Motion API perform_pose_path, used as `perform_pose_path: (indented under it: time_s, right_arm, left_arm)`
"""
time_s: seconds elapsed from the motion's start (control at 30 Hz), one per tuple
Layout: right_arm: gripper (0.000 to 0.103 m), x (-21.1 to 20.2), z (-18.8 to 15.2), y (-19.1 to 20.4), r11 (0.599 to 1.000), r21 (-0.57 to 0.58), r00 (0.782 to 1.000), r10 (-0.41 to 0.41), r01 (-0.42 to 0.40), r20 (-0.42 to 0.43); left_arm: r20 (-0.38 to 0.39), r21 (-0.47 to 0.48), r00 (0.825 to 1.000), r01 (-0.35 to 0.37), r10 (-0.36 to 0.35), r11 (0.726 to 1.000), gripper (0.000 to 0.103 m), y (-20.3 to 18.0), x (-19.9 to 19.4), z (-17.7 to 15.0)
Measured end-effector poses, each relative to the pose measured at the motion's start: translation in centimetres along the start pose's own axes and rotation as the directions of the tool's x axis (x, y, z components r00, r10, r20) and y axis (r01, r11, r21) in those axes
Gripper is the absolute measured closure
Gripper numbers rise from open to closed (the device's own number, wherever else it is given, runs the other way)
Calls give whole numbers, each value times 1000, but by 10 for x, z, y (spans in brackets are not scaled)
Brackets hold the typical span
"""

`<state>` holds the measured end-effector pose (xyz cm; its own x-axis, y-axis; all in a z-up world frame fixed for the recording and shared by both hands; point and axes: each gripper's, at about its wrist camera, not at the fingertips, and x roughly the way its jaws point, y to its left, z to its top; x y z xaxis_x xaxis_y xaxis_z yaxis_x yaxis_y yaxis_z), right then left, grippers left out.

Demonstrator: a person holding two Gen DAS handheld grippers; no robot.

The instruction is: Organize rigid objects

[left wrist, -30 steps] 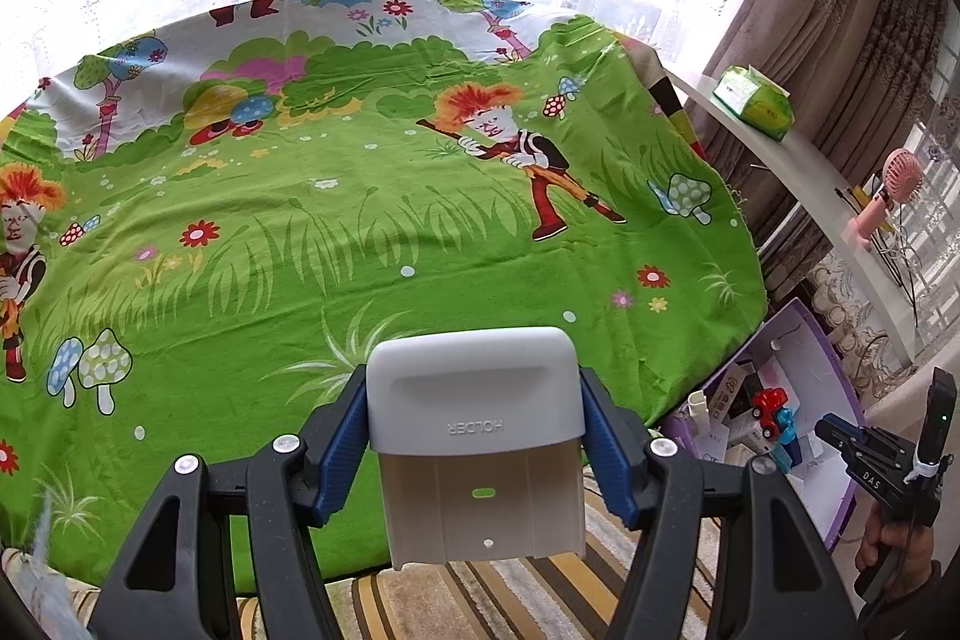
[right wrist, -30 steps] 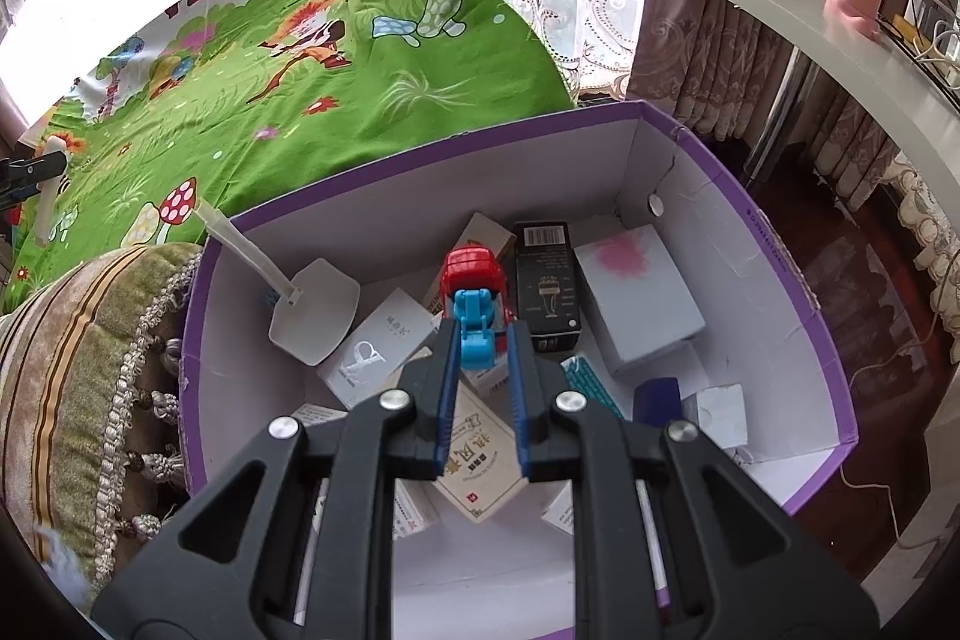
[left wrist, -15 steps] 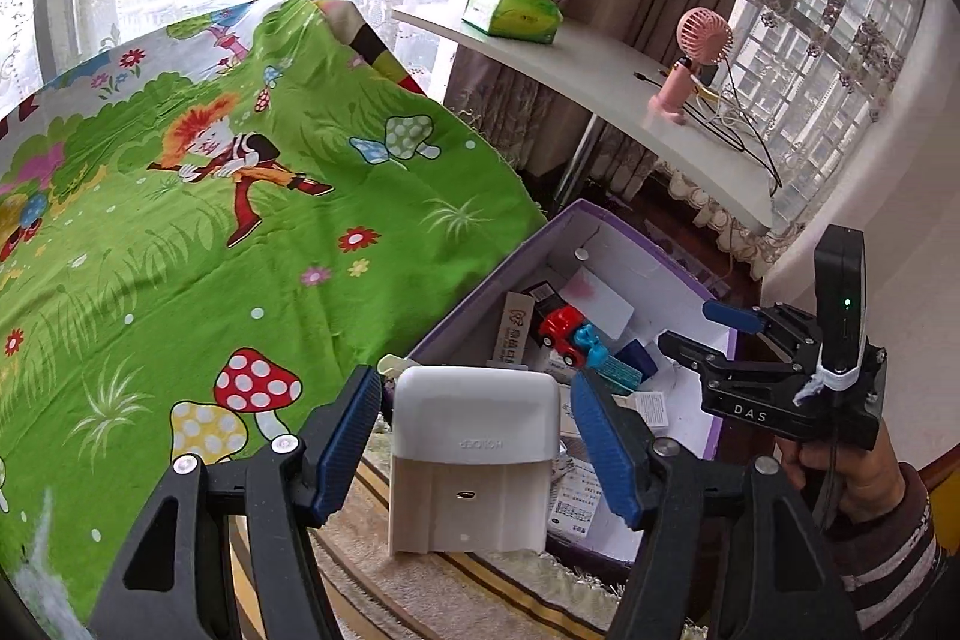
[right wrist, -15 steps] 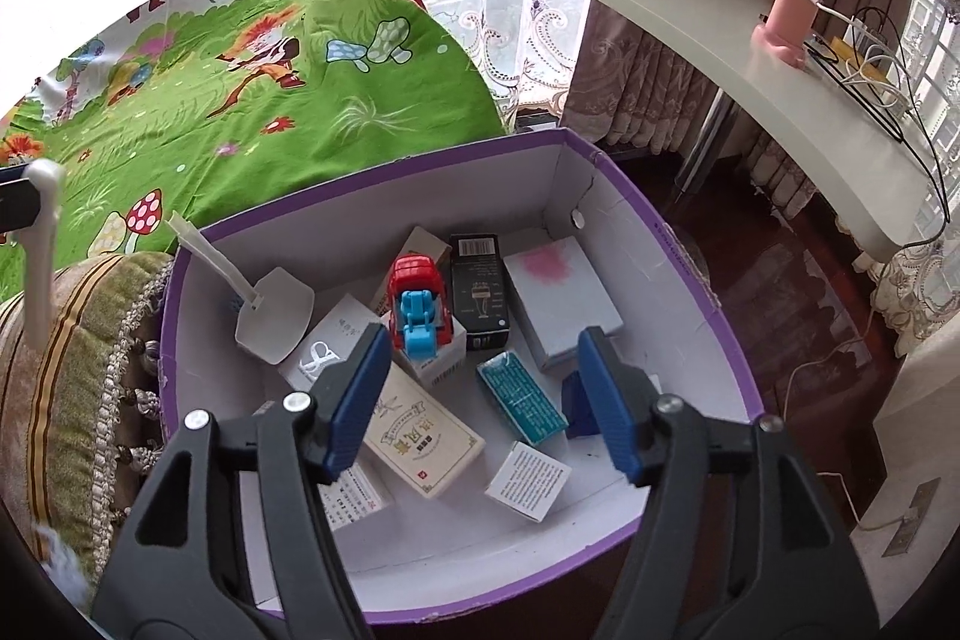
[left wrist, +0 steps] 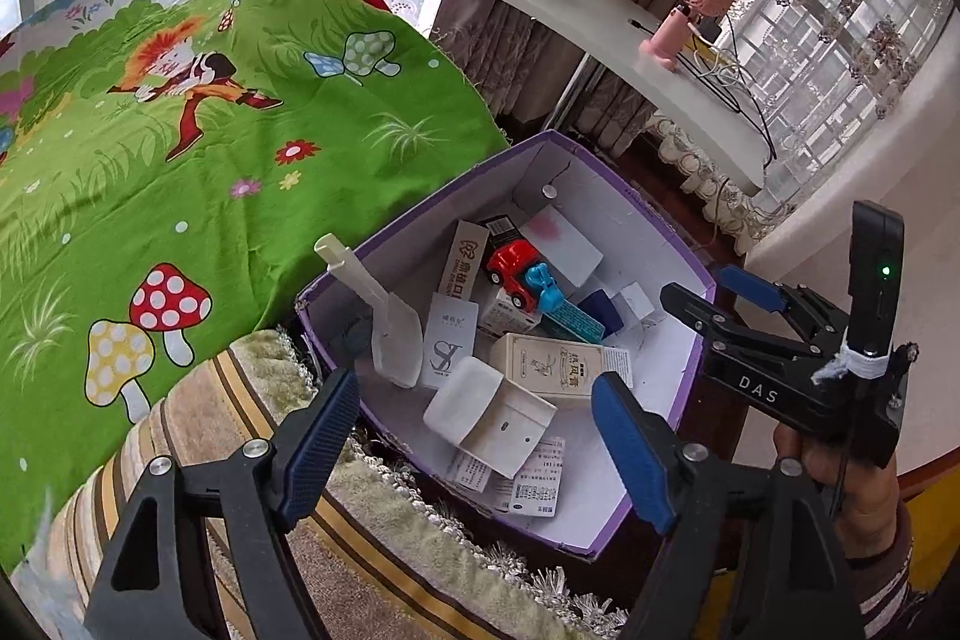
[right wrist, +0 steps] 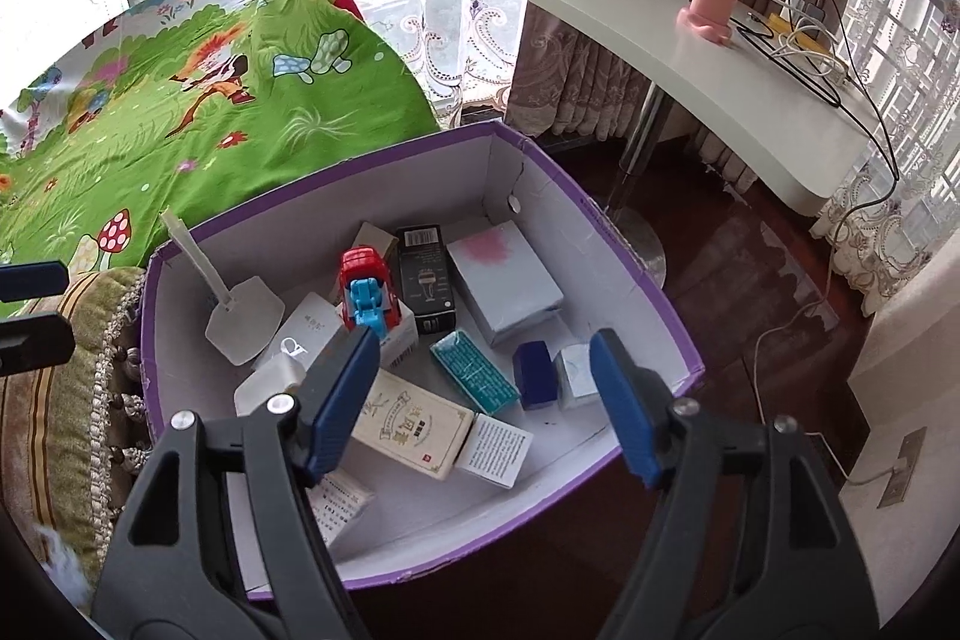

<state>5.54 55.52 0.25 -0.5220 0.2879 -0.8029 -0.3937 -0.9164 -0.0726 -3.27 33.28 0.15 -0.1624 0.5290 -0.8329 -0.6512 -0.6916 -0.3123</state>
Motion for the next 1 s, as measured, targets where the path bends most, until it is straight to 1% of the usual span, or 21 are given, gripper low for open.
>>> perform_pose_path:
  time_s: [0.1,0.2,0.33,0.4,0.57,0.7,0.8,1.0]
  right_arm:
    - [28,-3,-5,-2,1000,18,1000,-12,12,-13]
    - [28,-8,-9,-2,999,22,1000,-22,23,-19]
    - [28,-15,-13,-4,999,42,999,-34,34,-17]
    - [27,-16,-14,-5,998,50,999,-38,38,-16]
    - [27,-16,-16,-8,997,59,999,-43,44,-24]
    - [27,-17,-19,-7,997,63,998,-48,50,-29]
    - [27,-17,-19,-7,997,62,998,-47,49,-30]
    - [27,-17,-18,-7,996,66,998,-50,53,-33]
  left_arm:
    - [-27,-62,999,-23,21,998,22,6,5,-8]
    - [-71,-126,997,-37,29,991,22,13,14,-18]
    - [-66,-106,996,-69,62,992,22,9,15,-23]
    - [-64,-119,996,-63,56,991,22,11,16,-24]
    - [-76,-139,997,-42,32,989,17,13,20,-23]
    - [-90,-125,995,-43,31,991,13,11,23,-22]
    - [-92,-125,995,-45,33,991,12,11,24,-21]
    - [-85,-135,996,-25,13,991,12,14,22,-21]
